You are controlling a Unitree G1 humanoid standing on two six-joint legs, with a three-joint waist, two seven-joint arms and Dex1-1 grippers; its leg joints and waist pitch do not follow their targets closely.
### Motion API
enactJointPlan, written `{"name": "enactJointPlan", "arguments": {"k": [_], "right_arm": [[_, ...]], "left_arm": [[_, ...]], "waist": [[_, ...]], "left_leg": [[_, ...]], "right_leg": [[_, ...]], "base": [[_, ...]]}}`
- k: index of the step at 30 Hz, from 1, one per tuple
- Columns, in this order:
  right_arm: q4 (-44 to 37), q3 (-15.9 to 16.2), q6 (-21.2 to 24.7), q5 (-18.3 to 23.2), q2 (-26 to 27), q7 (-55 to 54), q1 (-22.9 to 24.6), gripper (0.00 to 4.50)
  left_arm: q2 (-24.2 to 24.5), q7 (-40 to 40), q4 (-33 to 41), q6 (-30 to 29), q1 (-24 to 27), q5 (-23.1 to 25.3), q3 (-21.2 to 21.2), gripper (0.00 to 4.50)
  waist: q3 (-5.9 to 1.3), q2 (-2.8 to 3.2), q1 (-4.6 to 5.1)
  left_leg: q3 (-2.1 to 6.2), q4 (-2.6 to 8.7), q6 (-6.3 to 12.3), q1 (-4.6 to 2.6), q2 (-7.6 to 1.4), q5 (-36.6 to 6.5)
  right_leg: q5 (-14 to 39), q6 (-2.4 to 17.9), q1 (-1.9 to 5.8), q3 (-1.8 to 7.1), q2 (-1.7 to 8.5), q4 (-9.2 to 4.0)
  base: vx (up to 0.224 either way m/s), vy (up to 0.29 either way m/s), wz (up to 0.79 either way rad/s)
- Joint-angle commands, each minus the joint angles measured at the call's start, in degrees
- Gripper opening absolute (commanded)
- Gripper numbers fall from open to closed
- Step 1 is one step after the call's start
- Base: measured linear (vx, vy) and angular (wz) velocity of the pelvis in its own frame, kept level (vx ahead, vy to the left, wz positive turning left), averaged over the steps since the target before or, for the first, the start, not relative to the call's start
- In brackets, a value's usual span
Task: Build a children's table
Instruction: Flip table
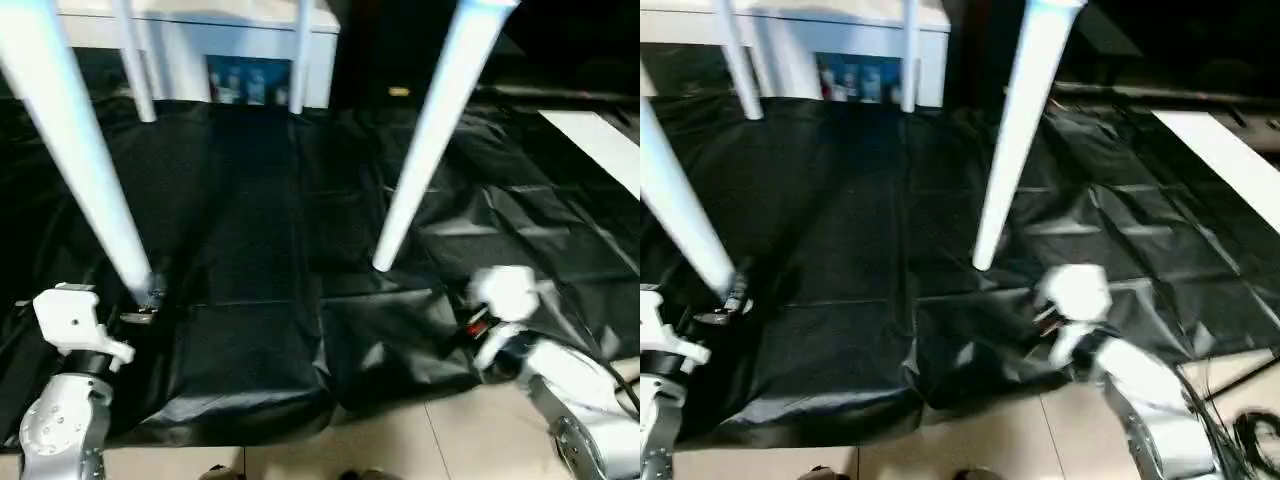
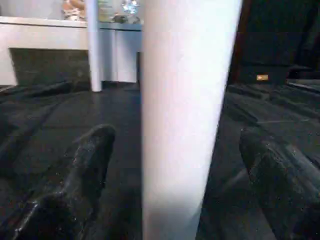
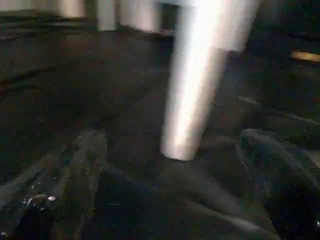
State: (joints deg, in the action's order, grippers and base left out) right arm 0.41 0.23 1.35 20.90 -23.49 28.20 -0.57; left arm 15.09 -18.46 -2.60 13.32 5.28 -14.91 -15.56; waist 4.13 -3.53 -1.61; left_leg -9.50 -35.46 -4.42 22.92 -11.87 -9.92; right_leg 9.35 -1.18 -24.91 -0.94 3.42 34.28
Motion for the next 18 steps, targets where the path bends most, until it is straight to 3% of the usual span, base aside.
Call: {"name": "enactJointPlan", "arguments": {"k": [1, 4, 6, 8, 10, 12, 13, 14, 16, 18], "right_arm": [[1.12, -2.88, -0.23, 0.26, -0.1, -2.18, -2.14, 4.5], [4.36, -3.36, 0.48, 0.39, -0.27, -2.03, -5.95, 4.5], [9.53, -2.76, -0.64, 0.87, 0.35, 0.56, -10.0, 4.5], [12.44, -2.37, -1.26, 0.68, 0.73, 2.24, -12.18, 4.5], [18.68, -1.92, -2.96, -0.74, 1.64, 4.44, -16.88, 4.5], [27.46, -2.19, -5.13, -2.6, 2.85, 3.46, -23.89, 4.5], [27.46, -2.19, -5.13, -2.6, 2.85, 3.46, -23.89, 4.5], [29.9, -2.32, -5.43, -2.84, 3.22, 3.27, -25.82, 4.5], [34.21, -2.6, -5.77, -2.53, 4.03, 4.3, -29.12, 4.5], [38.33, -2.61, -5.87, -1.87, 5.03, 7.04, -32.26, 4.5]], "left_arm": [[0.14, -0.53, -0.22, -1.03, -0.9, -0.13, 0.87, 4.43], [0.34, -0.23, -0.8, -1.37, -1.86, 0.47, 1.12, 4.43], [0.51, 0.05, -1.44, -1.83, -2.77, 0.87, 1.16, 4.43], [0.75, 0.23, -1.73, -2.15, -3.2, 1.2, 1.15, 4.43], [1.25, 0.42, -2.44, -2.57, -4.08, 1.51, 0.99, 4.43], [2.0, 0.77, -2.8, -3.05, -4.39, 1.74, 0.36, 4.43], [2.0, 0.77, -2.8, -3.05, -4.39, 1.74, 0.36, 4.43], [2.25, 0.96, -2.72, -3.31, -4.28, 1.99, 0.25, 4.43], [2.64, 0.9, -2.39, -3.54, -4.04, 1.79, -0.05, 4.43], [3.01, 0.88, -2.11, -3.94, -3.93, 1.76, -0.3, 4.43]], "waist": [[-2.62, 1.16, 0.32], [-2.55, 1.38, 0.71], [-2.43, 1.57, 0.99], [-2.57, 1.5, 1.31], [-2.52, 1.51, 1.31], [-2.57, 1.36, 1.59], [-2.51, 1.48, 1.62], [-2.4, 1.74, 1.47], [-2.1, 1.43, 1.47], [-1.93, 1.68, 1.48]], "left_leg": [[1.03, 5.73, -1.61, -1.54, -0.36, -31.11], [0.96, 5.8, -1.59, -1.49, -0.23, -31.54], [0.85, 5.5, -1.45, -1.96, -0.11, -32.72], [0.96, 5.36, -1.45, -1.87, 0.03, -32.6], [0.84, 5.2, -1.18, -2.28, -0.05, -32.86], [0.95, 5.26, -1.01, -1.95, -0.01, -31.85], [0.98, 5.32, -1.0, -1.89, -0.02, -31.65], [0.8, 5.3, -0.98, -2.2, -0.16, -31.98], [0.7, 5.3, -0.82, -2.38, -0.08, -32.59], [0.74, 5.26, -0.71, -2.82, -0.2, -34.01]], "right_leg": [[30.26, 2.22, 1.38, 0.29, 1.97, -5.64], [29.15, 3.11, 1.52, 0.12, 1.93, -5.56], [31.15, 3.27, 1.08, 0.04, 2.0, -5.88], [32.45, 3.12, 1.43, -0.19, 2.1, -6.04], [32.41, 3.85, 0.97, -0.2, 2.08, -6.18], [31.73, 5.2, 1.49, -0.49, 2.25, -5.8], [31.36, 5.5, 1.58, -0.52, 2.24, -5.7], [30.82, 5.85, 1.32, -0.44, 2.22, -5.79], [31.19, 6.04, 1.09, -0.52, 2.1, -5.9], [31.87, 6.47, 0.88, -0.78, 2.23, -6.14]], "base": [[0.0, 0.0, 0.0], [0.0, 0.0, 0.0], [0.0, 0.0, 0.0], [0.0, 0.0, 0.0], [0.0, 0.0, 0.0], [0.0, 0.0, 0.0], [0.0, 0.0, 0.0], [0.0, 0.0, 0.0], [0.0, 0.0, 0.0], [0.0, 0.0, 0.0]]}}
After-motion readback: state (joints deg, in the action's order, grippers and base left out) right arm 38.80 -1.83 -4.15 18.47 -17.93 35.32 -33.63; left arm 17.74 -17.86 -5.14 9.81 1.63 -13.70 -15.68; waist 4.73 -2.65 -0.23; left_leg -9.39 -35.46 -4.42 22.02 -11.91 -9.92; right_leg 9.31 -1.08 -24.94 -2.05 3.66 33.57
